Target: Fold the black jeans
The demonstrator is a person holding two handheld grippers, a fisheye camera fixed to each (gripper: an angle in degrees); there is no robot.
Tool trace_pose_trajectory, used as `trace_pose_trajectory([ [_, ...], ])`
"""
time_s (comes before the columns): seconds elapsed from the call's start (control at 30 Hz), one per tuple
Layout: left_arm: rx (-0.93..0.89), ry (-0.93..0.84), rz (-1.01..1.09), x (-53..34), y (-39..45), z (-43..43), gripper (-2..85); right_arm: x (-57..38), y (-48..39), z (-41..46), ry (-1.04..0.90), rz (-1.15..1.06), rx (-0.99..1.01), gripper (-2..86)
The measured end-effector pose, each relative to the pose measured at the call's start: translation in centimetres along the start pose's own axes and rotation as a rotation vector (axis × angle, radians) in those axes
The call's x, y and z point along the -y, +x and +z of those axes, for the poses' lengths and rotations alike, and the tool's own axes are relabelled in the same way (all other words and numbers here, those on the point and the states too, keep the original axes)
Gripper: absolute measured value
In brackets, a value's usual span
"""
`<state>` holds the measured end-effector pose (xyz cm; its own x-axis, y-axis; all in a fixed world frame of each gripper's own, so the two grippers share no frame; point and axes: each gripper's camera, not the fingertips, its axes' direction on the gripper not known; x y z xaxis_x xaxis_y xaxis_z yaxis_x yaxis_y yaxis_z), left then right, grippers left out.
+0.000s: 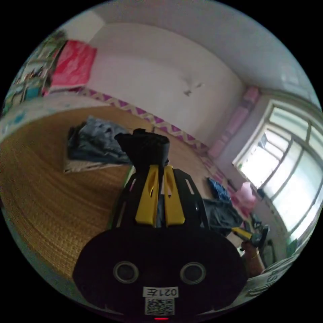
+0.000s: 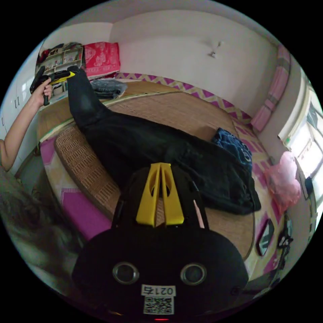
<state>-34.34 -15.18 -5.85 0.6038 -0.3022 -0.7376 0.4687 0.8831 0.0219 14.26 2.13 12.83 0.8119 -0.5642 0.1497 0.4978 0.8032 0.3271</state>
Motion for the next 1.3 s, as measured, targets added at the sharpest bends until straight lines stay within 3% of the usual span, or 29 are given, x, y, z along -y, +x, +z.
trace_pose_trajectory([
  [0.23,-0.128,-0.134,0.285,-8.7,21.6,11.5,-0.9,-7.2,7.3,-5.4,-0.010,0.130,-0.109,-1.0],
  [0.33,-0.128,-0.302,0.301,-15.6,27.9,20.6,-0.9,-9.9,10.5,-6.7,0.000,0.224,-0.073,-1.0],
  [0.4,-0.098,-0.524,0.292,-22.4,30.3,28.5,-0.9,-11.7,12.7,-7.2,-0.003,0.281,-0.042,-1.0],
  [0.47,-0.065,-0.587,0.260,-26.1,31.0,31.3,-0.8,-12.8,14.1,-7.5,-0.007,0.303,-0.033,-1.0],
  [0.63,-0.019,-0.420,0.352,-28.4,34.6,30.4,-0.3,-14.5,17.7,-8.4,0.011,0.339,0.012,-0.8],
  [0.77,0.057,-0.565,0.434,-32.3,36.9,34.0,3.7,-14.3,21.8,-7.9,0.021,0.412,0.068,0.5],
  [0.87,-0.061,-0.533,0.515,-33.1,38.4,33.1,7.5,-14.4,27.2,-7.0,0.084,0.598,0.204,6.1],
  [0.9,-0.159,-0.557,0.529,-33.4,38.8,33.1,9.6,-14.8,30.1,-6.3,0.103,0.723,0.266,9.1],
  [1.0,-0.232,-0.593,0.541,-34.4,38.9,33.1,12.5,-16.6,36.5,-3.7,0.132,1.033,0.365,12.0],
  [1.3,-0.354,-0.507,0.375,-34.3,33.6,27.9,5.5,-15.8,42.2,1.1,0.282,1.402,0.421,10.9],
])
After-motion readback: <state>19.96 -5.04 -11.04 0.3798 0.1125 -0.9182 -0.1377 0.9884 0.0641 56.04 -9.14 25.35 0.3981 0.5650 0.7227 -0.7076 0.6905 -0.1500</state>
